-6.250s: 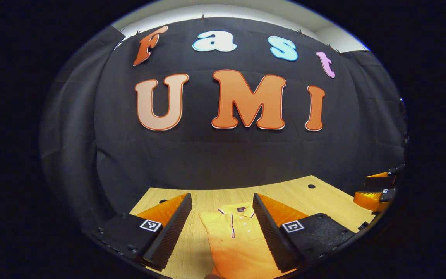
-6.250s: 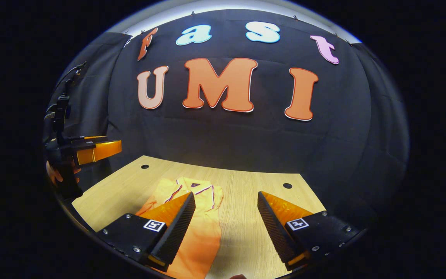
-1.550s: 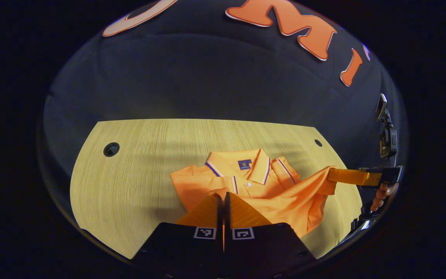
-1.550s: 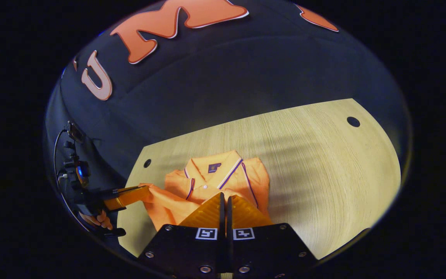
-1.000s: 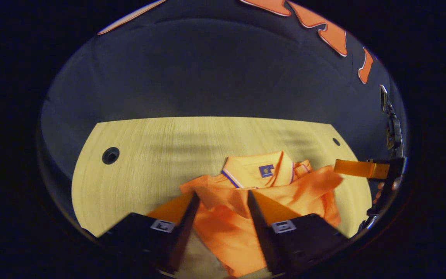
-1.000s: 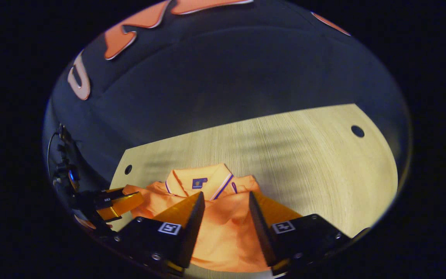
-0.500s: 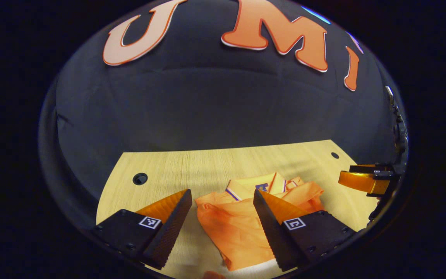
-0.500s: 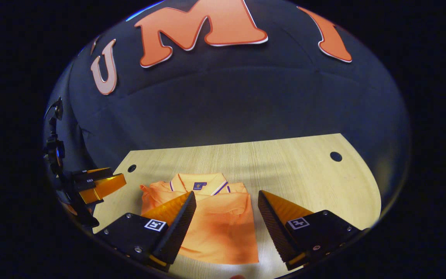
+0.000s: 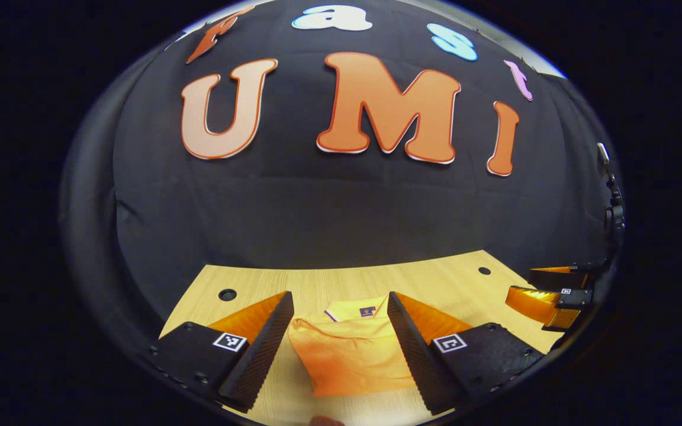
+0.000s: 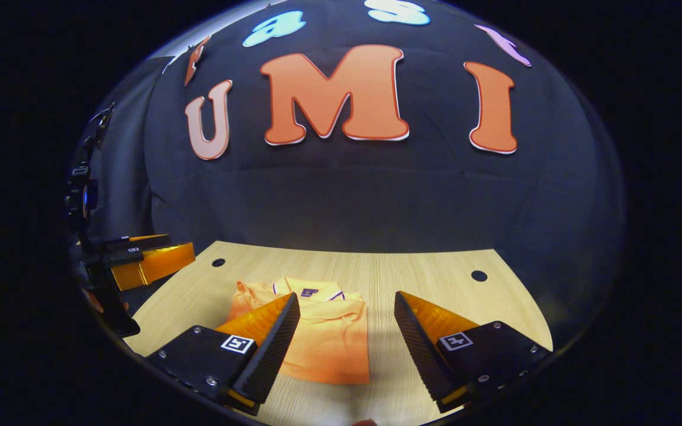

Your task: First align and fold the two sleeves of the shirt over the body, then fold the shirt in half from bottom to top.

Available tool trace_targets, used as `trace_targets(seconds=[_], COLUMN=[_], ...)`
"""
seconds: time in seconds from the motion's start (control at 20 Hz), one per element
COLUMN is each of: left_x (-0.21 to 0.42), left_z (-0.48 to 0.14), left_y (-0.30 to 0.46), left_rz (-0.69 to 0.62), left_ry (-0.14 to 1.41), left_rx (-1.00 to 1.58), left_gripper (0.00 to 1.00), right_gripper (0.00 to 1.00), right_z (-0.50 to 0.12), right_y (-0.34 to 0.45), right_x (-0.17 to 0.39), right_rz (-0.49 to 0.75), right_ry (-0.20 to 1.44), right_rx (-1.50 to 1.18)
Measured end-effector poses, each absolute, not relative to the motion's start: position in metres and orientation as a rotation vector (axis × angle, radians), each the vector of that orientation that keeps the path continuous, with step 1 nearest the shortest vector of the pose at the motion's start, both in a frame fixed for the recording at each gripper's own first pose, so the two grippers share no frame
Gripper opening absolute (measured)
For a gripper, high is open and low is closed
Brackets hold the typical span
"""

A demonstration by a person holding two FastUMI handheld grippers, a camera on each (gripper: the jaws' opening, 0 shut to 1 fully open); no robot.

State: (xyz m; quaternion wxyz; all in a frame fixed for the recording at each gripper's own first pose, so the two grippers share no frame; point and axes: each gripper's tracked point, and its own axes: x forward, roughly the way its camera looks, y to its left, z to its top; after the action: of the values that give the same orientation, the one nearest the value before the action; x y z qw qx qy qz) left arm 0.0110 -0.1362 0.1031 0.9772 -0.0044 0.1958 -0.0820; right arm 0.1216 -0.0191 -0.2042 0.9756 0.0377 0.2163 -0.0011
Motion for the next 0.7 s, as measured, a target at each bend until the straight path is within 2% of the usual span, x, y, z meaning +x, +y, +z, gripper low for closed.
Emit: trace_targets(seconds=[0.4,0.7], left_x=[-0.061,-0.106], left_z=[0.158,0.169], left_y=[-0.148,-0.152], left_rz=[-0.11,-0.064], left_ry=[0.246,0.187], left_rx=[-0.021,-0.013], left_gripper=[0.98,0.98], right_gripper=[0.98,0.97], right_z=[-0.155,-0.142], right_y=[-0.007,-0.008], right_x=[0.065,0.041], right_rz=[0.047,0.043], right_ry=[0.276,0.19], right_rx=[0.002,0.018])
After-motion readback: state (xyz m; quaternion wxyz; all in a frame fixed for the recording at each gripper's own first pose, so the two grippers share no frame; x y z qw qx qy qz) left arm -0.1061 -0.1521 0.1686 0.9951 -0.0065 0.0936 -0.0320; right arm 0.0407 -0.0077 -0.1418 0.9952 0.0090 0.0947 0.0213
